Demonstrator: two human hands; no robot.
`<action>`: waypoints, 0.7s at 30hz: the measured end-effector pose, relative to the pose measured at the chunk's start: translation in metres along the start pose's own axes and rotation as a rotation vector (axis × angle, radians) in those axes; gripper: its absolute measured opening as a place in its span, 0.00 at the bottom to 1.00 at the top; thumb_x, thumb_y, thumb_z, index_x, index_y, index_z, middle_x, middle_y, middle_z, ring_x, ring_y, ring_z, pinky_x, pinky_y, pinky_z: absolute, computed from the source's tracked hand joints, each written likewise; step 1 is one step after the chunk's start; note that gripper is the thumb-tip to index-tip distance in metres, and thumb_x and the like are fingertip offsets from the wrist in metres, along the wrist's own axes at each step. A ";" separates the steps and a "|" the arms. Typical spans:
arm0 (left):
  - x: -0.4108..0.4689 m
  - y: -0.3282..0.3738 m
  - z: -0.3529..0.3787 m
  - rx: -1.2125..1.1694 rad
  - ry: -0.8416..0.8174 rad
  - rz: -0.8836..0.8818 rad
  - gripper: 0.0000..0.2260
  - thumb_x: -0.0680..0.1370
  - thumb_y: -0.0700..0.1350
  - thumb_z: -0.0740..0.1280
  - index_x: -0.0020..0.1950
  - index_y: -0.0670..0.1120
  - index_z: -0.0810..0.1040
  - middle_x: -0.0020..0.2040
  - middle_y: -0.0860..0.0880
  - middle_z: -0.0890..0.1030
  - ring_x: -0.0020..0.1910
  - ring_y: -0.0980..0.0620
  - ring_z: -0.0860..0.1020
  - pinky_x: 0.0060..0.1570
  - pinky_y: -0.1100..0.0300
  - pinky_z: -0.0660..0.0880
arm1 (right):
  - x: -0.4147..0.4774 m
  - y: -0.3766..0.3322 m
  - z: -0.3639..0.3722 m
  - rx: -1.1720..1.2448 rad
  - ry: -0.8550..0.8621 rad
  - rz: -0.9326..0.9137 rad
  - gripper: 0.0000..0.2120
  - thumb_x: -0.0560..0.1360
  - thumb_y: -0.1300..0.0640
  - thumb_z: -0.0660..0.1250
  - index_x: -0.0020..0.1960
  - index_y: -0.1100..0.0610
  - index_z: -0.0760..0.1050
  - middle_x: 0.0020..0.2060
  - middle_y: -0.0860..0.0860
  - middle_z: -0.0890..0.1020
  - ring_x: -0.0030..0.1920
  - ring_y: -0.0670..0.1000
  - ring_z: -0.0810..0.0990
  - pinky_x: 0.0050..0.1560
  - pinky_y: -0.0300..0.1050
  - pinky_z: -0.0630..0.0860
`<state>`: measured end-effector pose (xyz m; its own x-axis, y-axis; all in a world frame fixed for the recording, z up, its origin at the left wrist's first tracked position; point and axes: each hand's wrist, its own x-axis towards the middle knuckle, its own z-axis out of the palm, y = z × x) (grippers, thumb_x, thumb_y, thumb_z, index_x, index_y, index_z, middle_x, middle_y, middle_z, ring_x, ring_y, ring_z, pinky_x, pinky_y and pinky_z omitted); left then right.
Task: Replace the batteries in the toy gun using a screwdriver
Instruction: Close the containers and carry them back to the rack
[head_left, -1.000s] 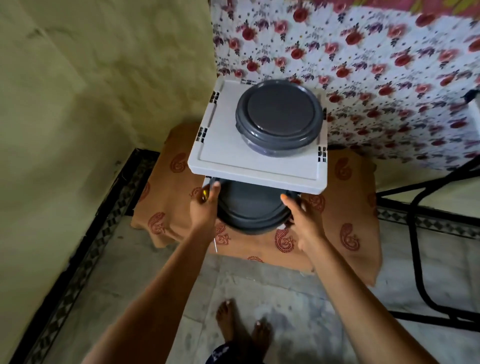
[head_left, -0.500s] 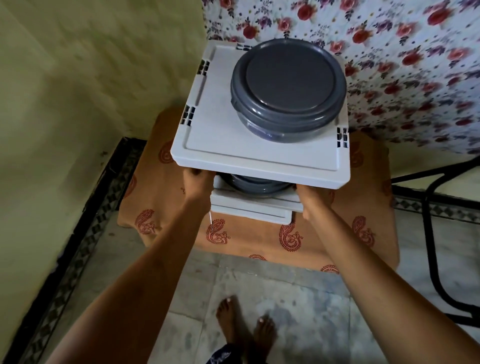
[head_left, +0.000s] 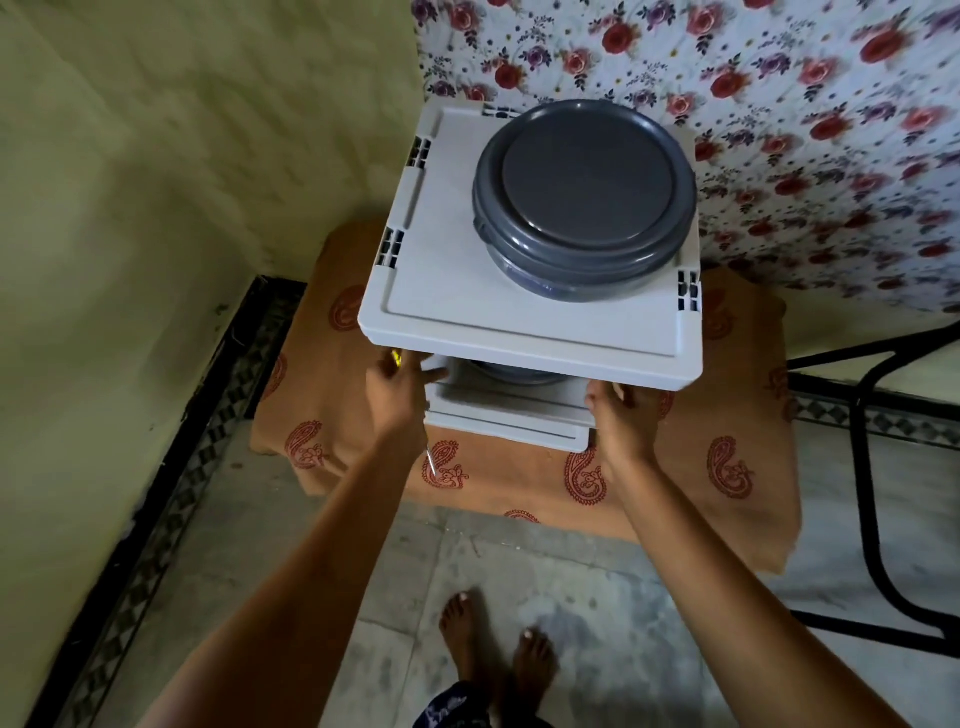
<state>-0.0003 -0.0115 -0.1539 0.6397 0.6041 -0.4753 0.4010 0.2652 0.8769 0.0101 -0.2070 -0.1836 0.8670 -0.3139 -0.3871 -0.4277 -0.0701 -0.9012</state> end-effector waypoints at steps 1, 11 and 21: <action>-0.014 -0.013 -0.005 0.017 0.043 -0.024 0.09 0.81 0.48 0.60 0.46 0.46 0.75 0.45 0.49 0.82 0.41 0.51 0.82 0.25 0.66 0.67 | -0.009 0.002 -0.002 -0.024 0.003 -0.011 0.03 0.71 0.59 0.68 0.39 0.53 0.76 0.37 0.49 0.79 0.42 0.50 0.77 0.49 0.47 0.75; -0.099 0.030 -0.095 0.502 0.138 0.336 0.10 0.79 0.48 0.63 0.46 0.44 0.79 0.33 0.49 0.77 0.31 0.54 0.74 0.36 0.58 0.70 | -0.116 -0.032 -0.016 -0.284 -0.174 -0.297 0.06 0.73 0.65 0.66 0.47 0.62 0.81 0.44 0.54 0.84 0.41 0.47 0.80 0.41 0.22 0.71; -0.126 0.116 -0.068 0.436 0.236 0.704 0.10 0.70 0.33 0.69 0.46 0.46 0.82 0.42 0.47 0.76 0.36 0.51 0.75 0.36 0.67 0.68 | -0.090 -0.131 -0.022 -0.529 -0.073 -0.972 0.16 0.73 0.55 0.59 0.56 0.60 0.78 0.52 0.54 0.83 0.52 0.54 0.82 0.52 0.43 0.76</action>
<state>-0.0792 -0.0059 0.0129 0.7004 0.6727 0.2387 0.2087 -0.5128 0.8328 -0.0181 -0.1902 -0.0265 0.8980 0.1498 0.4137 0.4031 -0.6569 -0.6372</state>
